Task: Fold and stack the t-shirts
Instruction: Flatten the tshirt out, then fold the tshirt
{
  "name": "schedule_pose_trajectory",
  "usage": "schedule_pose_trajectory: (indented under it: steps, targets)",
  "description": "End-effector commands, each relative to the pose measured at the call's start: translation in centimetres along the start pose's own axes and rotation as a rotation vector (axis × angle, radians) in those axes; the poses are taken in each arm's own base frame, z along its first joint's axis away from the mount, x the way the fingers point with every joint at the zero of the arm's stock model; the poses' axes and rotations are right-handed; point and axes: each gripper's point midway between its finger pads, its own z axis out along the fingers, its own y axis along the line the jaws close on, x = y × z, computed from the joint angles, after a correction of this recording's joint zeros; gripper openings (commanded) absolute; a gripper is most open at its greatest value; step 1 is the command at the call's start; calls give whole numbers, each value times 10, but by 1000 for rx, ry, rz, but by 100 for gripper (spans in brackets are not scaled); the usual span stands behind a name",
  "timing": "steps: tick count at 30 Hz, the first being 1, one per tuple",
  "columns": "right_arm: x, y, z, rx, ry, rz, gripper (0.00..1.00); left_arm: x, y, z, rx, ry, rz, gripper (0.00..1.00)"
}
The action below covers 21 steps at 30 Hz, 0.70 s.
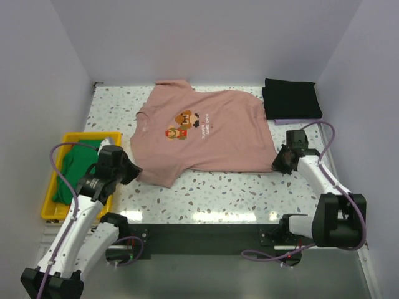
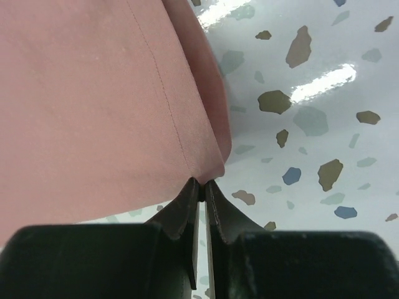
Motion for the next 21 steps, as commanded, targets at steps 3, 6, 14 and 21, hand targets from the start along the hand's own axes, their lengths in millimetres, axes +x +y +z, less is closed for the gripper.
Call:
schedule_pose_trajectory:
  steps: [3, 6, 14, 21]
  targets:
    - [-8, -2, -27, -32, -40, -8, 6, 5, 15, -19, -33, -10, -57, 0]
    - [-5, -2, -37, -49, -48, -17, 6, 1, 18, -31, -31, -38, -72, 0]
    - [2, 1, -62, -111, -74, -19, 5, -9, 20, -62, -8, -105, -96, 0]
    - [-11, 13, -61, -146, -94, -21, 6, -15, -1, -40, 65, -113, -73, 0]
